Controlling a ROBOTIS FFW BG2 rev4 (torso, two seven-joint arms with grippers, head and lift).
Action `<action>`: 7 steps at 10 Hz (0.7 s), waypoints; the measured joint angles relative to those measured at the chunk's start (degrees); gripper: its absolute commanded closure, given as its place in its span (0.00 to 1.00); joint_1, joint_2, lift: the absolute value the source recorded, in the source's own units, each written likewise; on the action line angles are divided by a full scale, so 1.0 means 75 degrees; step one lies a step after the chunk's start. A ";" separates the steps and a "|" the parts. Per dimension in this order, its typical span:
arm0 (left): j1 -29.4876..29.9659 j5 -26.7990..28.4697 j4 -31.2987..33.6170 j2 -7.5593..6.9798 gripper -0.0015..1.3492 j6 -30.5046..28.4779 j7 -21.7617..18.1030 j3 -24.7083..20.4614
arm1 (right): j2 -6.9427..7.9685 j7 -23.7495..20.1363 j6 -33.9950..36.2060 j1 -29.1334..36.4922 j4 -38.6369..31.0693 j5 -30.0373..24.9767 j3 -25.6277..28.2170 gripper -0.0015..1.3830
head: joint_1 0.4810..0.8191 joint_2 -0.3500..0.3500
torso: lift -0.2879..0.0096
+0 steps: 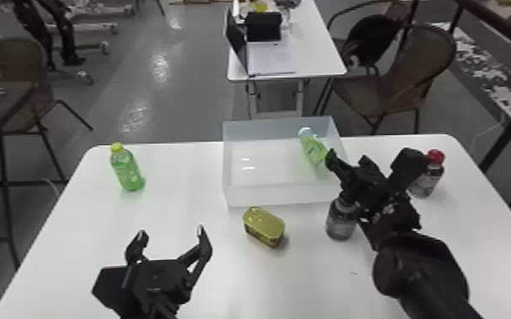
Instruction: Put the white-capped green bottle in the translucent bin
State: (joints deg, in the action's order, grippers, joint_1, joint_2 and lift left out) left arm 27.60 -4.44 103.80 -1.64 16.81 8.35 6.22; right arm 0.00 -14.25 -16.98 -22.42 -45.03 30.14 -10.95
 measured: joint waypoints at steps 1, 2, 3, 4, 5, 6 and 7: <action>0.0000 -0.0011 0.0000 -0.0010 0.11 0.0007 -0.0001 0.0001 | 0.0000 -0.0009 0.0039 0.0059 -0.0192 0.0011 -0.0004 0.08 | 0.63 0.61 | 0.82; -0.0003 -0.0017 0.0000 -0.0029 0.11 0.0009 -0.0001 0.0009 | 0.0000 -0.0003 0.0132 0.0301 -0.0742 0.0084 -0.0003 0.08 | 0.63 0.61 | 0.82; -0.0019 -0.0017 0.0000 -0.0035 0.11 0.0009 0.0000 0.0023 | -0.0010 0.0002 0.0269 0.0717 -0.1646 0.0178 0.0002 0.08 | 0.63 0.62 | 0.82; -0.0035 -0.0012 0.0000 -0.0025 0.11 0.0009 -0.0001 0.0036 | -0.0088 0.0060 0.0430 0.1194 -0.2695 0.0172 0.0006 0.08 | 0.63 0.62 | 0.82; -0.0067 0.0003 -0.0011 0.0005 0.11 0.0010 -0.0001 0.0051 | -0.0294 0.0222 0.0625 0.1816 -0.3960 -0.0045 0.0014 0.08 | 0.63 0.62 | 0.82; -0.0113 0.0018 -0.0029 0.0017 0.11 0.0020 -0.0006 0.0067 | -0.0540 0.0177 0.0866 0.2284 -0.4792 -0.0090 0.0023 0.08 | 0.63 0.61 | 0.82; -0.0156 0.0023 -0.0048 0.0008 0.11 0.0056 -0.0006 0.0083 | -0.0962 0.0195 0.1125 0.2834 -0.5717 -0.0471 0.0094 0.08 | 0.63 0.61 | 0.82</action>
State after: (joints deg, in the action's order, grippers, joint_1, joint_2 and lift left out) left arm 26.43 -4.27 103.44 -1.57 17.23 8.30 6.84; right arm -7.22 -12.79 -8.55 -1.17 -87.91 26.61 -10.24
